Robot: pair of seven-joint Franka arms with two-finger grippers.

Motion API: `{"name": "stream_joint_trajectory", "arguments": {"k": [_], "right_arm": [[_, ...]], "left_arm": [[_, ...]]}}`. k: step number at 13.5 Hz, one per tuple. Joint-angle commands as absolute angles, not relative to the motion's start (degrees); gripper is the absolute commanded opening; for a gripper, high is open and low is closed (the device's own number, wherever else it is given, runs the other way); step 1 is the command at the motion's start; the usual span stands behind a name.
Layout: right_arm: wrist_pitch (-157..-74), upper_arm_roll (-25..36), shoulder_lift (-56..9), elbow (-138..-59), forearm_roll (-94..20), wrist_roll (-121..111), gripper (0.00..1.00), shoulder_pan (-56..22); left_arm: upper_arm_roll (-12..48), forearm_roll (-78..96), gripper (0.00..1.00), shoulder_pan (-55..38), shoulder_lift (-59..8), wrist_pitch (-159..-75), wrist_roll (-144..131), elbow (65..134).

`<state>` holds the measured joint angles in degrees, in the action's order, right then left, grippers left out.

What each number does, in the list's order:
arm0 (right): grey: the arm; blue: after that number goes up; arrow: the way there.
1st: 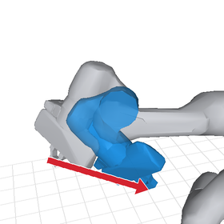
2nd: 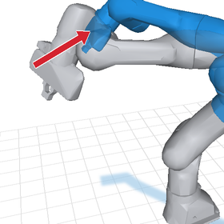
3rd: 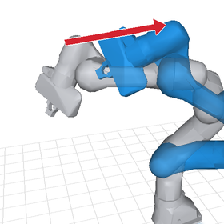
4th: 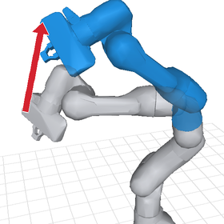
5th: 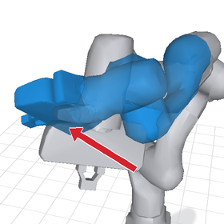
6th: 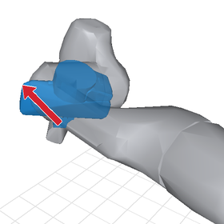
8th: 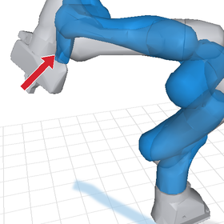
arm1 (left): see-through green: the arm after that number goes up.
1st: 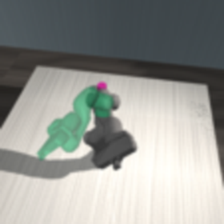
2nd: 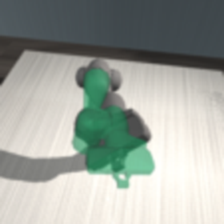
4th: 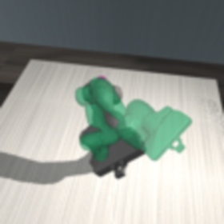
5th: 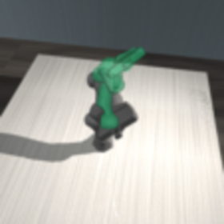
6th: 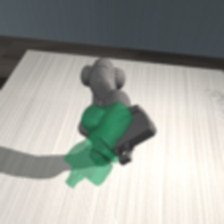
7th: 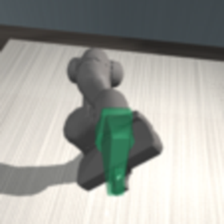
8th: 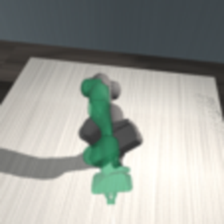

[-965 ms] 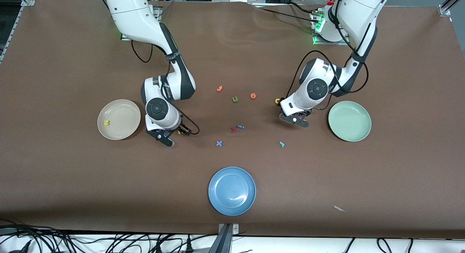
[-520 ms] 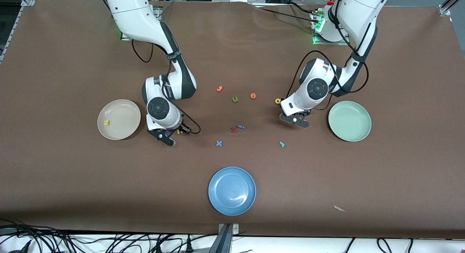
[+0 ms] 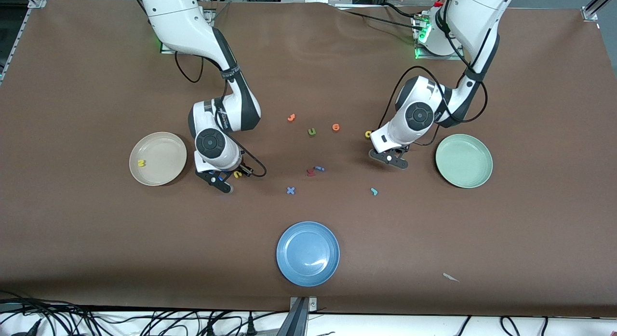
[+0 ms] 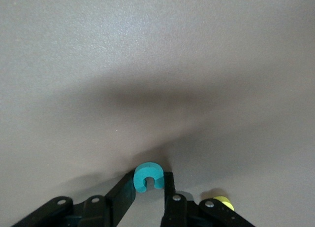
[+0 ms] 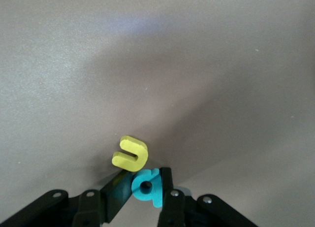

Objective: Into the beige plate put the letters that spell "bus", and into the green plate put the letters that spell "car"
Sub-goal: 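Release the q onto the white plate while the left gripper releases the c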

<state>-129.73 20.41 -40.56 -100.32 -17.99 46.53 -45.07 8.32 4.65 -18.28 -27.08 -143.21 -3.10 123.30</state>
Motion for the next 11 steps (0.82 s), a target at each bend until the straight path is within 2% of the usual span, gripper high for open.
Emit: {"name": "stream_joint_trajectory", "arguments": {"k": [1, 4, 6, 11], "right_arm": [[-130.4, 20.1, -40.5, -101.7, -19.2, 45.9, 0.19, -45.5], [-130.2, 20.1, -40.4, -101.3, -19.1, 45.6, 0.19, -45.5], [-128.7, 20.4, -39.6, -100.6, -19.0, 45.5, 0.19, -45.5], [-115.8, 25.0, -38.1, -95.2, -18.8, 40.4, 0.19, -45.3]], "left_arm": [[7.7, 5.0, 0.20, -18.2, -25.7, -144.1, -2.6, 124.3], [7.7, 4.9, 0.14, -13.2, -20.6, -142.3, -2.6, 124.5], [7.7, 4.9, 0.14, -9.5, -16.8, -138.7, -2.1, 124.6], [7.6, 2.5, 0.16, 1.3, -13.6, -138.3, 11.7, 127.8]]}}
